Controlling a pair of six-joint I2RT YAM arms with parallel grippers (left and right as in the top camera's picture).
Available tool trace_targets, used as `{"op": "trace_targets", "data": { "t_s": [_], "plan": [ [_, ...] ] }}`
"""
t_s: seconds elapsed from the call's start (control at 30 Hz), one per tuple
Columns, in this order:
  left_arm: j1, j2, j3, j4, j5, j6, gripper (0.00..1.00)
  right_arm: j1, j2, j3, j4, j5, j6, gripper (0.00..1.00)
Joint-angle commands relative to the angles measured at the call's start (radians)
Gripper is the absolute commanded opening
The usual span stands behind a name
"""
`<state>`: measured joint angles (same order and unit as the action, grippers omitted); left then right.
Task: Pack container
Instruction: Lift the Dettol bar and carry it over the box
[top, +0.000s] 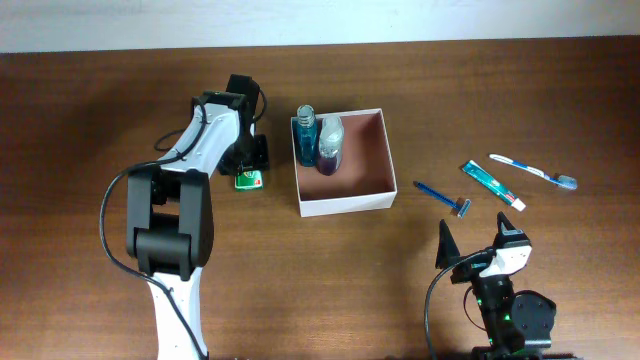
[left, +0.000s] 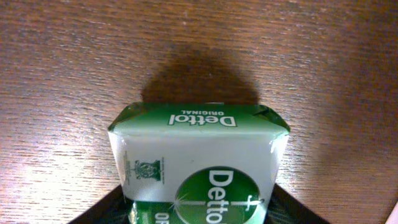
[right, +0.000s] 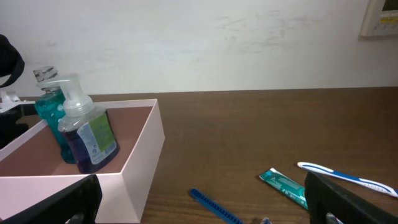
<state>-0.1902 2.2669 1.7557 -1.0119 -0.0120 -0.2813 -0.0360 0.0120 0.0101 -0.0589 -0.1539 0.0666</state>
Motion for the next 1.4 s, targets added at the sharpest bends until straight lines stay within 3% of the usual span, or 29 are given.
{"op": "trace_targets", "data": {
  "t_s": [0.0, 0.37, 0.57, 0.87, 1.03, 1.17, 1.37],
  "plan": [
    [0.004, 0.009, -0.008, -0.009, 0.01, -0.002, 0.48, -0.005, -0.008, -0.005, -0.005, 0.008, -0.007, 0.99],
    [0.005, 0.008, 0.062, -0.055, 0.009, -0.001, 0.47, -0.005, -0.008, -0.005, -0.005, 0.008, -0.007, 0.99],
    [0.006, 0.008, 0.337, -0.221, 0.009, 0.0, 0.45, -0.005, -0.008, -0.005, -0.005, 0.008, -0.007, 0.98],
    [-0.006, 0.008, 0.978, -0.503, 0.046, -0.001, 0.42, -0.005, -0.008, -0.005, -0.005, 0.008, -0.007, 0.99],
    [-0.072, 0.008, 1.251, -0.603, 0.08, -0.001, 0.41, -0.005, -0.008, -0.005, -0.006, 0.008, -0.007, 0.99],
    [-0.179, 0.008, 1.381, -0.624, 0.08, -0.001, 0.42, -0.005, -0.008, -0.005, -0.005, 0.008, -0.007, 0.99],
    [-0.345, 0.008, 1.368, -0.602, 0.072, -0.001, 0.42, -0.005, -0.008, -0.005, -0.005, 0.008, -0.007, 0.99]
  ]
}}
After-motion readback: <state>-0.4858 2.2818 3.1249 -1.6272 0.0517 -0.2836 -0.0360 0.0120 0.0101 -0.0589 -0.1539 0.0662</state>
